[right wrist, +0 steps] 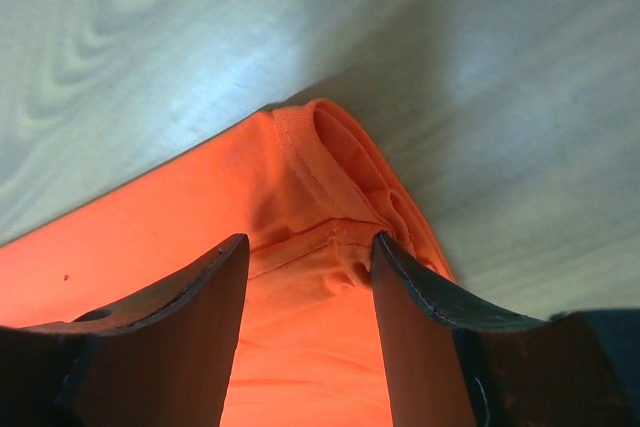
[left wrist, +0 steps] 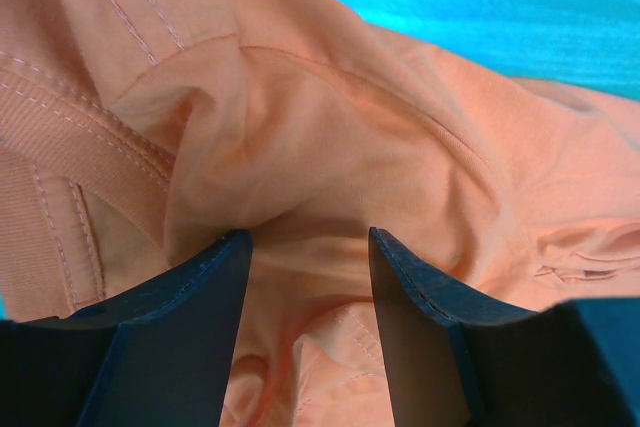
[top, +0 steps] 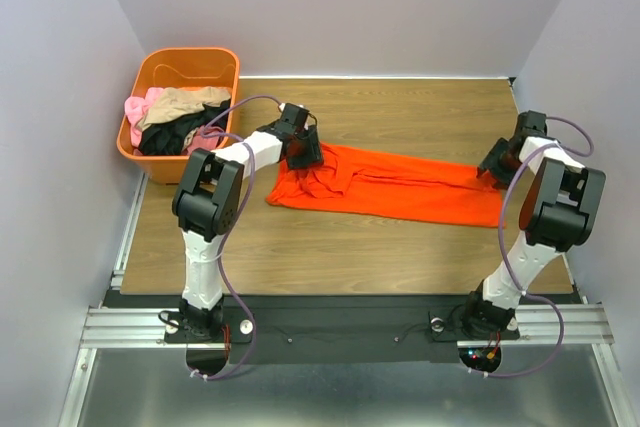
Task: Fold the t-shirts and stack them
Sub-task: Fold the tshirt
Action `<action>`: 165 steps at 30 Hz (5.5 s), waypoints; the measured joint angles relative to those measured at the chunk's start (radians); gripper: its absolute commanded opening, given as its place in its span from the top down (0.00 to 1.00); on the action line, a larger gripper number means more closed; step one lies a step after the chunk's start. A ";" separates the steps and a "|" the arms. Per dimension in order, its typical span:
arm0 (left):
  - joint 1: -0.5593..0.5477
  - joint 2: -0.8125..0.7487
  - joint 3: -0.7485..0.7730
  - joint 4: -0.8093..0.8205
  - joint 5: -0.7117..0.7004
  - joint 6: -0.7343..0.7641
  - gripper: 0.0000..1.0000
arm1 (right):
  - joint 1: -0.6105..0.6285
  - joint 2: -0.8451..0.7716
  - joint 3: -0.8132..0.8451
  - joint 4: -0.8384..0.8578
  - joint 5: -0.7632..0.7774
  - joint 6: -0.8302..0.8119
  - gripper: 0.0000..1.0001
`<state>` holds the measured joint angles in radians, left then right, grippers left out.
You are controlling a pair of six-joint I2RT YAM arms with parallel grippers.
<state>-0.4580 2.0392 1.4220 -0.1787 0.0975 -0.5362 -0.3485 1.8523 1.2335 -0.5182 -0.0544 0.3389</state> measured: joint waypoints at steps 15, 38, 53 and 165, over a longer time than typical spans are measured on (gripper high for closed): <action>0.085 0.212 0.348 -0.097 -0.011 0.118 0.37 | 0.108 0.138 0.192 0.003 0.079 0.007 0.43; 0.116 0.316 0.529 -0.189 -0.077 0.195 0.37 | 0.114 0.036 0.092 -0.028 0.126 -0.043 0.91; 0.116 0.316 0.529 -0.189 -0.077 0.196 0.37 | 0.114 -0.082 0.022 -0.068 0.093 -0.059 0.85; 0.053 0.555 0.875 -0.086 0.087 0.105 0.37 | 0.731 -0.064 -0.103 -0.079 -0.206 0.061 0.44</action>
<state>-0.4049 2.5942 2.2971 -0.2646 0.1844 -0.4313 0.3824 1.7882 1.1305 -0.5968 -0.2600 0.4004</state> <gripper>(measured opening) 0.629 0.557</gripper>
